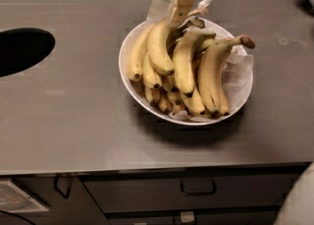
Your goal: Pick banana from white bowl
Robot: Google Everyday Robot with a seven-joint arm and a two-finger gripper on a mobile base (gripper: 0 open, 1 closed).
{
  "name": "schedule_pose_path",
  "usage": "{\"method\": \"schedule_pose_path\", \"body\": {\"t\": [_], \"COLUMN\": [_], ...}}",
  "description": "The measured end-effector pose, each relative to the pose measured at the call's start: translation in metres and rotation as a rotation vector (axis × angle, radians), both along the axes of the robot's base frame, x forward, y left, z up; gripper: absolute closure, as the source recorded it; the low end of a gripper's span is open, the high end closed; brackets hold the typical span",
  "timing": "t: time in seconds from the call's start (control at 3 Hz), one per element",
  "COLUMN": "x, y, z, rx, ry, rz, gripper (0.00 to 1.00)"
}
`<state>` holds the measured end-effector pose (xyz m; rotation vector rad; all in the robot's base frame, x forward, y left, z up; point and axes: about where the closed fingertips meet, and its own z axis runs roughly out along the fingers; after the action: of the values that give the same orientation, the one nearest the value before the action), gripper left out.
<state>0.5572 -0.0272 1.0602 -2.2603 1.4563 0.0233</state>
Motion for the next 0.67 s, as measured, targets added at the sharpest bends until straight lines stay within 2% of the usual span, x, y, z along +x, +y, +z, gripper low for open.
{"method": "schedule_pose_path", "body": {"t": [0.67], "x": [0.0164], "y": [-0.0017], "z": [-0.0144], "rx": [-0.022], "ry": [0.015], "rz": [0.003], "gripper": [0.3]}}
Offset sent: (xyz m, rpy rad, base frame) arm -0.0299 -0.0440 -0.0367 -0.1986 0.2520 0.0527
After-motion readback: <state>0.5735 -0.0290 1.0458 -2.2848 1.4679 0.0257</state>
